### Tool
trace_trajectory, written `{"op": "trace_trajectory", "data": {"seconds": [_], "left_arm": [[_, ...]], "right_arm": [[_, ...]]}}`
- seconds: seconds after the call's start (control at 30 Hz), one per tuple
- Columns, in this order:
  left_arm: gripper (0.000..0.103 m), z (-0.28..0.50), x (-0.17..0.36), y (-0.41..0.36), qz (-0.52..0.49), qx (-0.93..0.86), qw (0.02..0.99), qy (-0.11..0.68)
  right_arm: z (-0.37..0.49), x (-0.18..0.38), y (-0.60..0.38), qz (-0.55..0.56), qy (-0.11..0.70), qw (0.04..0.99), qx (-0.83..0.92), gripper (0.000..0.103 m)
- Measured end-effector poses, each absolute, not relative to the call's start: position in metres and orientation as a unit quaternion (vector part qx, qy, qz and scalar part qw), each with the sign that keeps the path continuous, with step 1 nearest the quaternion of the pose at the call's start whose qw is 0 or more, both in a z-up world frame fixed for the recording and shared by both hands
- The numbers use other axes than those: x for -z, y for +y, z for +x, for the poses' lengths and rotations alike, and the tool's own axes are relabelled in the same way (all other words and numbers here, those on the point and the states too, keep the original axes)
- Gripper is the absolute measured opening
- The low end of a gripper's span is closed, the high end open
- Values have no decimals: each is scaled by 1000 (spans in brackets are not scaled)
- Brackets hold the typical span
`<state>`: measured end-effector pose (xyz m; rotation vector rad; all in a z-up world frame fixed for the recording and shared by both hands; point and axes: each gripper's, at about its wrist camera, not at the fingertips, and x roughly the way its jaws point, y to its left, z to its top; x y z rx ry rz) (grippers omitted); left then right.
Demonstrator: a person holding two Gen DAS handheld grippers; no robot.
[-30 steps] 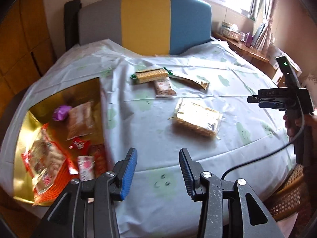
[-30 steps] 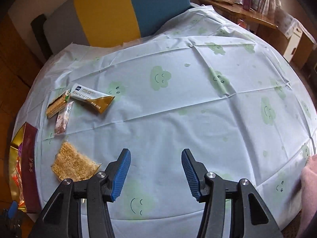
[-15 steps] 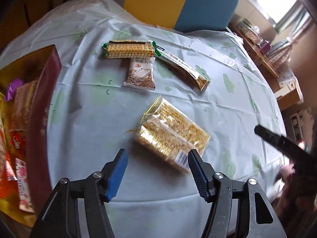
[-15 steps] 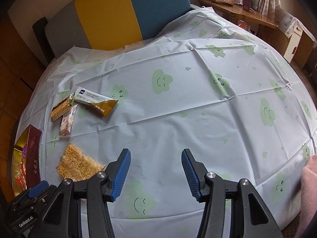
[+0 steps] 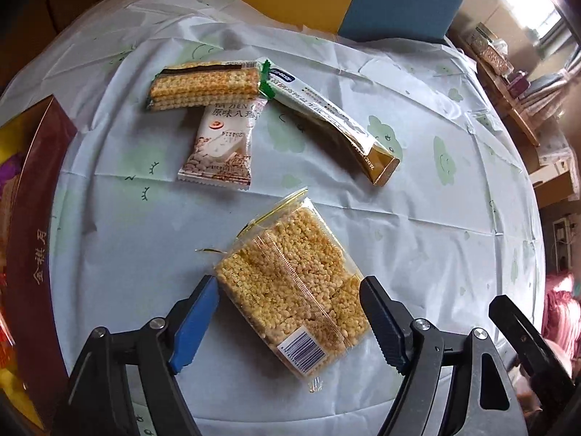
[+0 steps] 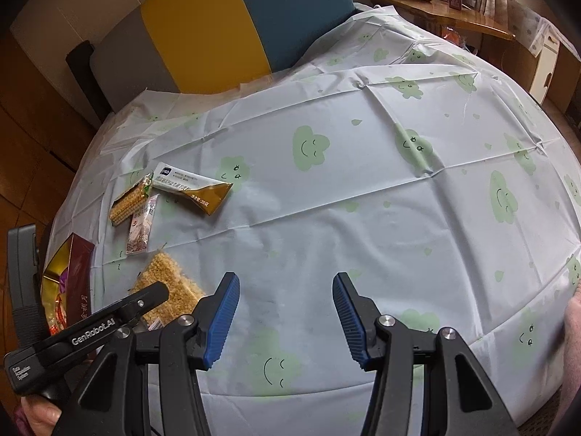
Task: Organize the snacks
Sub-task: 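Move the left gripper to the clear rice-crisp pack and grasp it, then lift the rice-crisp pack with the left gripper while the right grasps the white-and-gold sachet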
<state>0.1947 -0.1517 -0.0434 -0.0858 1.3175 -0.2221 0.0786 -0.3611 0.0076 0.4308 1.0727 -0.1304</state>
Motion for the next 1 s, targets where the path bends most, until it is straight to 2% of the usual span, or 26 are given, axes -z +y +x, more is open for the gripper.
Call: {"op": "trace_trajectory", "data": {"seconds": [0.27, 0.57, 0.67, 1.0], "left_arm": [[81, 214, 39, -175, -19, 109, 778, 618], [90, 207, 64, -221, 101, 102, 793, 592], [82, 198, 69, -207, 72, 118, 801, 583], [81, 128, 65, -155, 101, 177, 815, 542]], "right_arm": [[78, -4, -365, 229, 512, 826, 54, 54], [76, -2, -372, 258, 510, 819, 54, 55], [75, -1, -374, 264, 509, 817, 56, 55], [78, 4, -368, 252, 521, 814, 52, 54]]}}
